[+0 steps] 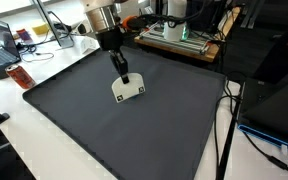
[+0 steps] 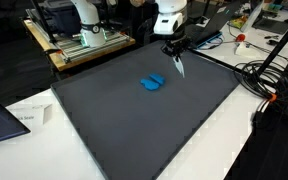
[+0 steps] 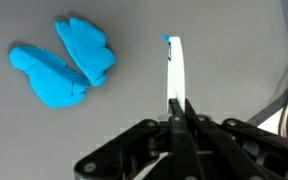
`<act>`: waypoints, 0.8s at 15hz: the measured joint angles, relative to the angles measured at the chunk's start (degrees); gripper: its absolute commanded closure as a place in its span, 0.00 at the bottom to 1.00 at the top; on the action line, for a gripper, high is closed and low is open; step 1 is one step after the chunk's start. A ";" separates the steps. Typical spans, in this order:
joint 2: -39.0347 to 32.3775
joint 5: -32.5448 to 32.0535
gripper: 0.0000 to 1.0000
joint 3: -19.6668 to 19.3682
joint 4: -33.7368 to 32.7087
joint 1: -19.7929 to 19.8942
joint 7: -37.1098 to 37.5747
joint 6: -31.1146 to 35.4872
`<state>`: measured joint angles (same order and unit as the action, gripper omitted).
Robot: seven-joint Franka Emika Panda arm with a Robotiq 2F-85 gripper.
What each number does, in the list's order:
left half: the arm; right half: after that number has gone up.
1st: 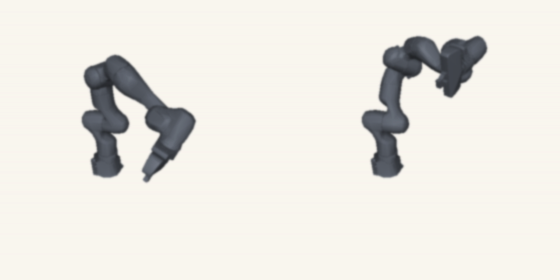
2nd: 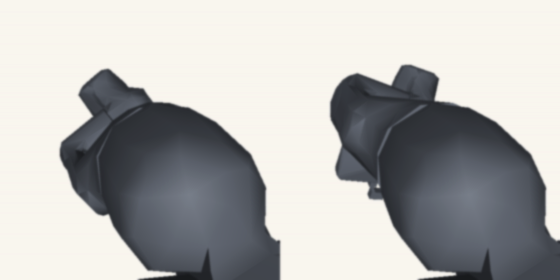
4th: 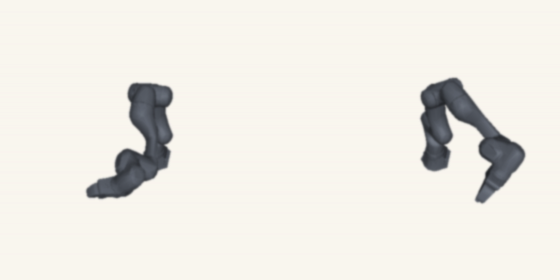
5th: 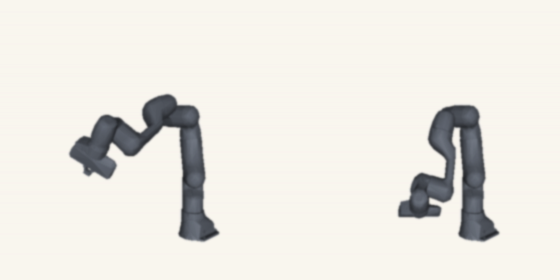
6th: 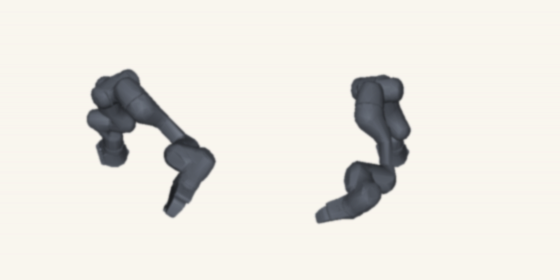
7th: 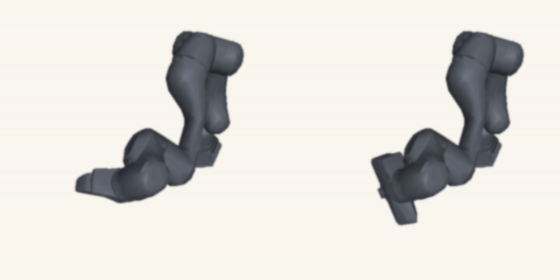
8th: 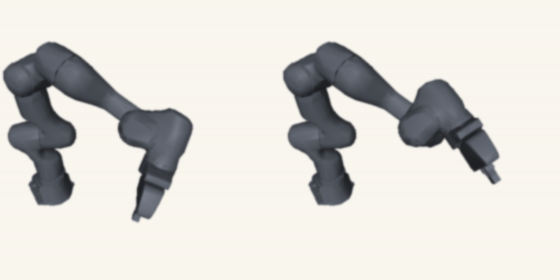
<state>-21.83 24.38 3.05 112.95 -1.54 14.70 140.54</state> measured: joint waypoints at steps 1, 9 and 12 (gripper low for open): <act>0.05 0.65 0.99 0.01 0.63 0.19 -0.26 0.47; 0.30 11.04 0.99 2.00 5.85 4.31 -8.91 5.23; 0.31 15.90 0.99 2.57 7.04 6.10 -13.81 5.61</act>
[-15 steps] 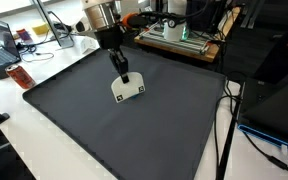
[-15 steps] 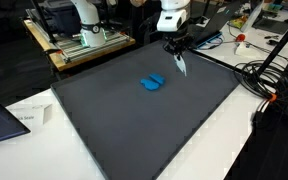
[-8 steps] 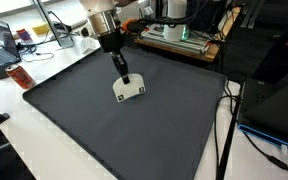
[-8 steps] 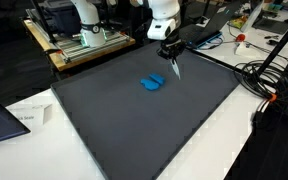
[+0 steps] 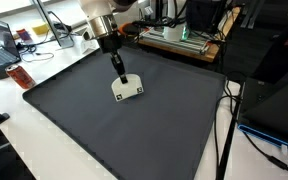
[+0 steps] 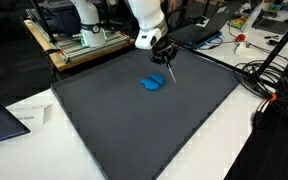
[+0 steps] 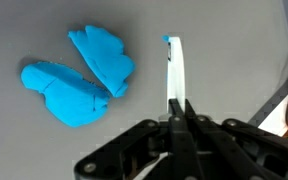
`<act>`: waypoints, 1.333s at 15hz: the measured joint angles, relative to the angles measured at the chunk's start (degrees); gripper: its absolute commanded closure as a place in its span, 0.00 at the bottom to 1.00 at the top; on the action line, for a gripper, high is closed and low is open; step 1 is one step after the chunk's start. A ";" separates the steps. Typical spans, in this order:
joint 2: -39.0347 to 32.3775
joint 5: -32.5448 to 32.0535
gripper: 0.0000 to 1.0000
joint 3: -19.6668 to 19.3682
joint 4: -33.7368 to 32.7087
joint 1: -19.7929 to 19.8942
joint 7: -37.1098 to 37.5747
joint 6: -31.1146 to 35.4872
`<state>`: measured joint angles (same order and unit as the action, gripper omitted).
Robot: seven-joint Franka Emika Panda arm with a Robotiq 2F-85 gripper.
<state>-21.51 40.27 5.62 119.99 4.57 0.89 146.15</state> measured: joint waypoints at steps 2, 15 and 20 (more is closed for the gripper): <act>0.00 3.07 0.99 0.02 0.67 0.84 -2.99 0.05; -0.13 19.97 0.99 -0.17 3.41 2.07 -19.44 0.82; -0.14 24.30 0.99 -0.67 4.42 2.07 -24.02 0.82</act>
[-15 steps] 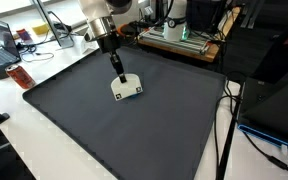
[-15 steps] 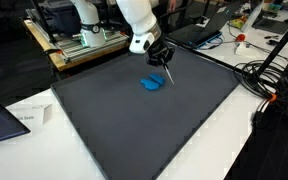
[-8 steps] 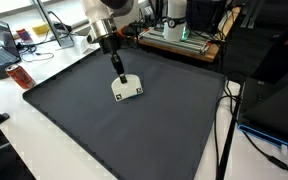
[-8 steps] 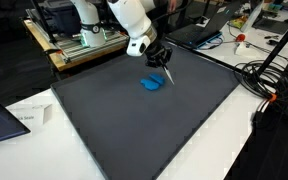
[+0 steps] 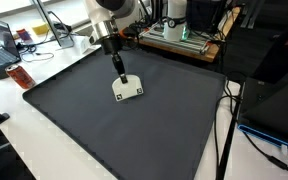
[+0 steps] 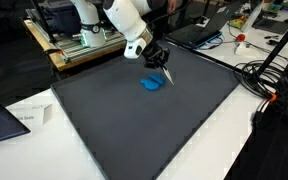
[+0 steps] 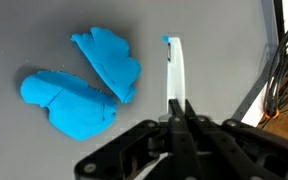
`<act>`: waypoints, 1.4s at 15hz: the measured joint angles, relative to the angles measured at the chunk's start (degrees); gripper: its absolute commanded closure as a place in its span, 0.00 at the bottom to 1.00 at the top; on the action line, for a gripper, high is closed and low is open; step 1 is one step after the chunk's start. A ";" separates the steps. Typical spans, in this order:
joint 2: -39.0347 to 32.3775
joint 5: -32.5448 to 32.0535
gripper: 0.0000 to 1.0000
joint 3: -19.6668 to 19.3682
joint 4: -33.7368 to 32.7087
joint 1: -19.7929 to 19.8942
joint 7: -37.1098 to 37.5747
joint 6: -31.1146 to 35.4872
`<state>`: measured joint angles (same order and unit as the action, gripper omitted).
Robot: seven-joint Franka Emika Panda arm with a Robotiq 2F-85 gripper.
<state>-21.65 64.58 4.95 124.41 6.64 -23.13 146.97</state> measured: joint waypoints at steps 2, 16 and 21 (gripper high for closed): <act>0.02 -0.21 0.99 -0.39 0.04 -0.27 -0.09 0.00; 4.40 -42.09 0.99 -4.56 -4.84 -7.97 32.38 -9.25; 4.95 -52.05 0.99 -4.58 -11.02 -8.75 38.62 -20.20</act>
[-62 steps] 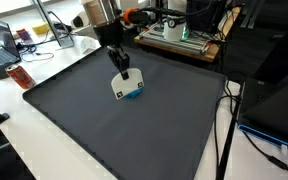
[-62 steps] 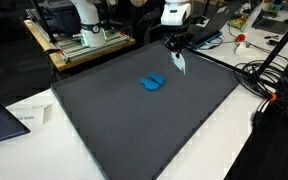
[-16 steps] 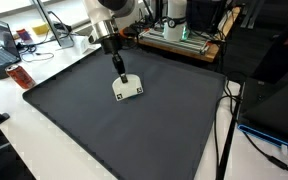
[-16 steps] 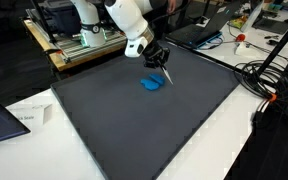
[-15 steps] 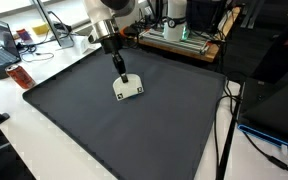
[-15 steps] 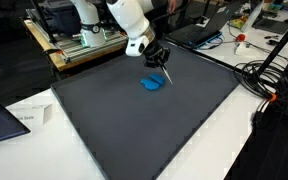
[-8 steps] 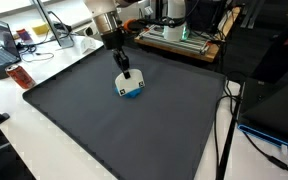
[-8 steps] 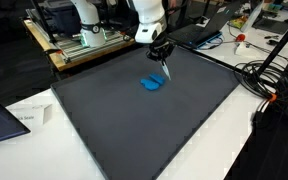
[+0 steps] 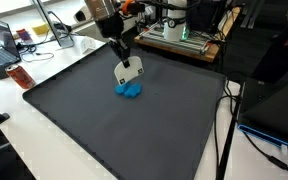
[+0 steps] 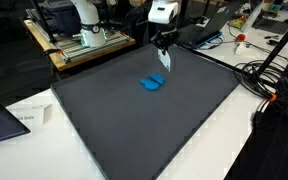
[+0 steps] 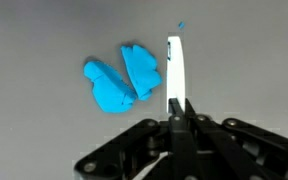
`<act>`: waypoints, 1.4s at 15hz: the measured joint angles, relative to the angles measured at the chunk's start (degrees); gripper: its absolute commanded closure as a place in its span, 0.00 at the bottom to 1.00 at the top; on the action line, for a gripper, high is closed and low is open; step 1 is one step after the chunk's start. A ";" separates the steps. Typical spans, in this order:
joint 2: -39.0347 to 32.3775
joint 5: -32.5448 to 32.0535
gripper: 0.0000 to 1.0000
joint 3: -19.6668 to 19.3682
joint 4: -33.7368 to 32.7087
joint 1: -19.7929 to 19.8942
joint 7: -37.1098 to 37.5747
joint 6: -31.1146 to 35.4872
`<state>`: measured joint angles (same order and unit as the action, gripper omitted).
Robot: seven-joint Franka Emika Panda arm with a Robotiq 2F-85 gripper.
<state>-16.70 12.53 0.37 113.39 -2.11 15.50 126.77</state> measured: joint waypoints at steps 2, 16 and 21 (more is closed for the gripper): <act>-0.20 -4.99 0.99 -0.09 -2.44 -0.66 2.81 -5.09; -8.24 -28.55 0.99 -2.03 -14.66 -7.22 21.46 -25.20; -12.82 -29.28 0.99 -3.08 -19.46 -7.66 28.25 -29.42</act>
<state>-29.52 -16.75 -2.72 93.93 -9.77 43.74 97.35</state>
